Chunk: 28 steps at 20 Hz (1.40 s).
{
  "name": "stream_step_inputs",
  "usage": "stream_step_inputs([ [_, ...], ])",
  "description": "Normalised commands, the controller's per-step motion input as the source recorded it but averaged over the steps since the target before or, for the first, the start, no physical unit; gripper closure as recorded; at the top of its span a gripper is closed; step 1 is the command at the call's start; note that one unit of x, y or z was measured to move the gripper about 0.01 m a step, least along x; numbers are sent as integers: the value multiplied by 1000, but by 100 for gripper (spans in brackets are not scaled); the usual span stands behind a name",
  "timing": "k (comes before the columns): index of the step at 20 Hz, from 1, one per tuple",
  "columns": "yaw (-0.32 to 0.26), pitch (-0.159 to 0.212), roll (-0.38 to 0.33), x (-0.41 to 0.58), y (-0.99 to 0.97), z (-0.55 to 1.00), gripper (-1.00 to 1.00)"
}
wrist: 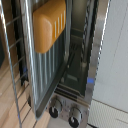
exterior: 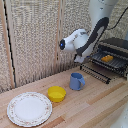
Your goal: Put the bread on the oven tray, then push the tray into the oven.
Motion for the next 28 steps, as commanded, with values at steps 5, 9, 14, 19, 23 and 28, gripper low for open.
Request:
stream_step_inputs([
  [5, 17, 3, -78, -275, -89, -131, -100],
  [9, 126, 1, -16, -88, -319, -201, -100],
  [14, 164, 0, 0, -14, -459, -145, -100],
  [19, 127, 17, -26, -32, -339, -62, -100],
  [23, 79, 32, -68, -64, -268, -81, -100],
  [28, 68, 51, -62, -13, -217, -133, -100],
])
